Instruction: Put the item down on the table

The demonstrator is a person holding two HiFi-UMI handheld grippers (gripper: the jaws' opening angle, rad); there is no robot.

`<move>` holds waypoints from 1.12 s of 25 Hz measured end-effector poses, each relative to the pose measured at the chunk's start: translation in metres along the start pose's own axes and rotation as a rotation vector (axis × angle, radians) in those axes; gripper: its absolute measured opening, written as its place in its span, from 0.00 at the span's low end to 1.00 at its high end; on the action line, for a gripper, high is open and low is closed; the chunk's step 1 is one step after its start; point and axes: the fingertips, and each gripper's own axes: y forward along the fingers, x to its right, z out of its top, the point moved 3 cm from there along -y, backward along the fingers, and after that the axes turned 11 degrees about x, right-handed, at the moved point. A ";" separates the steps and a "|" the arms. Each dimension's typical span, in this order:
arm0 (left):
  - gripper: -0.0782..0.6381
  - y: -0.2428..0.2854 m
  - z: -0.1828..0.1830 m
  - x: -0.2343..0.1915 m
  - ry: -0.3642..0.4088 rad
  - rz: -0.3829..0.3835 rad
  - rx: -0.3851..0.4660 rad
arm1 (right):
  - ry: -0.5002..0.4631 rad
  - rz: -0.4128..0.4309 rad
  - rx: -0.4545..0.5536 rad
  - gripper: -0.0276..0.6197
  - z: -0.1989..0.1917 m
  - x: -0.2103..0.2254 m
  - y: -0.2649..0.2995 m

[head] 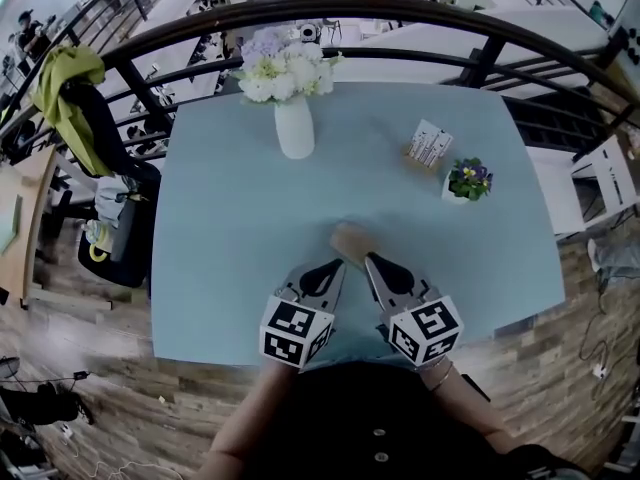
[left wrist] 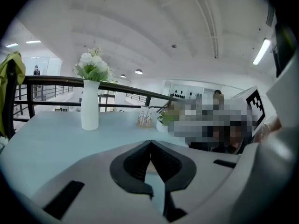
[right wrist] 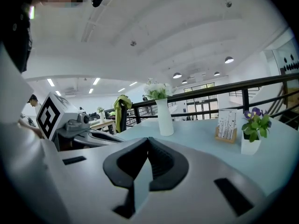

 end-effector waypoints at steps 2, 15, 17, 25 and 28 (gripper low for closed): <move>0.13 -0.002 -0.001 0.003 -0.021 -0.006 0.001 | 0.007 0.007 -0.006 0.05 -0.002 -0.002 -0.002; 0.13 -0.003 -0.024 0.010 -0.087 -0.032 -0.102 | 0.009 0.029 -0.095 0.05 -0.019 -0.001 -0.004; 0.13 -0.001 -0.025 0.008 -0.094 -0.023 -0.100 | 0.010 0.034 -0.095 0.05 -0.019 -0.001 -0.002; 0.13 0.003 -0.035 0.009 -0.084 -0.045 -0.139 | 0.045 0.037 -0.106 0.05 -0.028 0.001 -0.005; 0.13 0.004 -0.037 0.007 -0.064 -0.048 -0.132 | 0.056 0.049 -0.113 0.05 -0.032 0.000 -0.006</move>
